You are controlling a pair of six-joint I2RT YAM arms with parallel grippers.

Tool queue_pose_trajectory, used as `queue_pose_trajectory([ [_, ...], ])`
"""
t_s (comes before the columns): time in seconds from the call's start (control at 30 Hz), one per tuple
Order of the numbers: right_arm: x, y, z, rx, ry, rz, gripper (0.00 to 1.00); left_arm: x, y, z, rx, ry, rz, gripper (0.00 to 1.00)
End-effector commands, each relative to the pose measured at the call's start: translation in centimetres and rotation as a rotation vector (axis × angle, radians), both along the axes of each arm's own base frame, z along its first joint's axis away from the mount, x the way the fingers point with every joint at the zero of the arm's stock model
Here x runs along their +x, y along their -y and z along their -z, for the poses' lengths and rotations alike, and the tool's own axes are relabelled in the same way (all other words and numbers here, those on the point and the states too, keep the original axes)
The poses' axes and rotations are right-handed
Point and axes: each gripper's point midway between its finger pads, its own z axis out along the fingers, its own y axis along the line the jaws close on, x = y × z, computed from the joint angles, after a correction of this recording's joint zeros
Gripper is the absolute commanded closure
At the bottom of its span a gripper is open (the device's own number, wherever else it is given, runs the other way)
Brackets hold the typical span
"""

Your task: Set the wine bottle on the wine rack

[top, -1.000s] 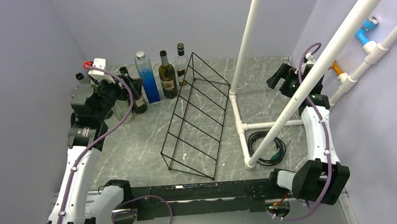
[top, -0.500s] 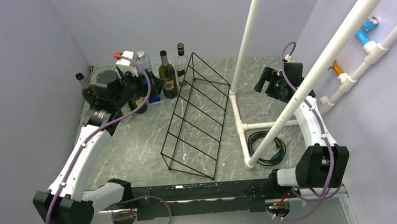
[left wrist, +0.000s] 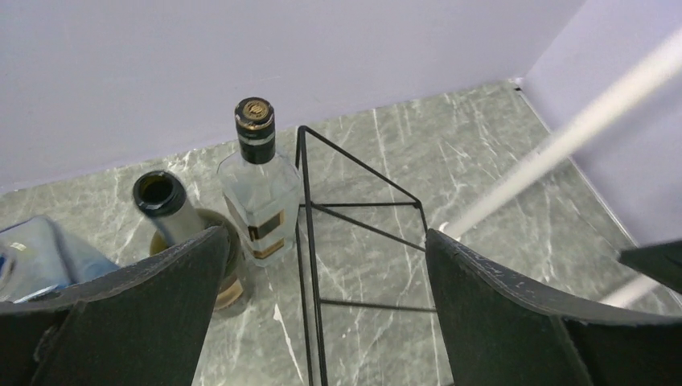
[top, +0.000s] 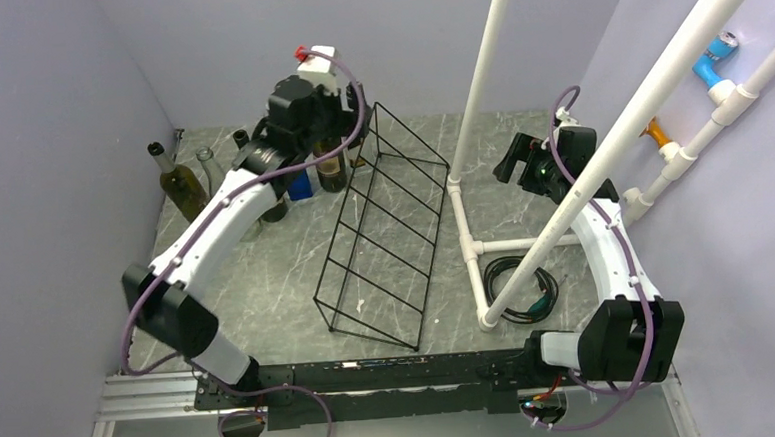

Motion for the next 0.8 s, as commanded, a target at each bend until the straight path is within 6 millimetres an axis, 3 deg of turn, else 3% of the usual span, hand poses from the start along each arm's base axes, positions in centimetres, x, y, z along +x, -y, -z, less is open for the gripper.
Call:
queue_pose_trajectory([
  [0.0,0.5,0.0,-2.0,-0.012,0.092,-0.022,0.00,2.5,0.8,-1.7,0.019,0.027,-0.113,0.03],
  [0.23,0.4,-0.3,-2.7,0.025,0.126,-0.033,0.00,6.5,2.0,-1.2,0.078,0.042,-0.263,0.00],
  [0.77,0.0,0.3,-2.7,0.018,0.159,-0.011,0.00,12.7,2.3,3.4,0.122,0.045,-0.476,0.16],
])
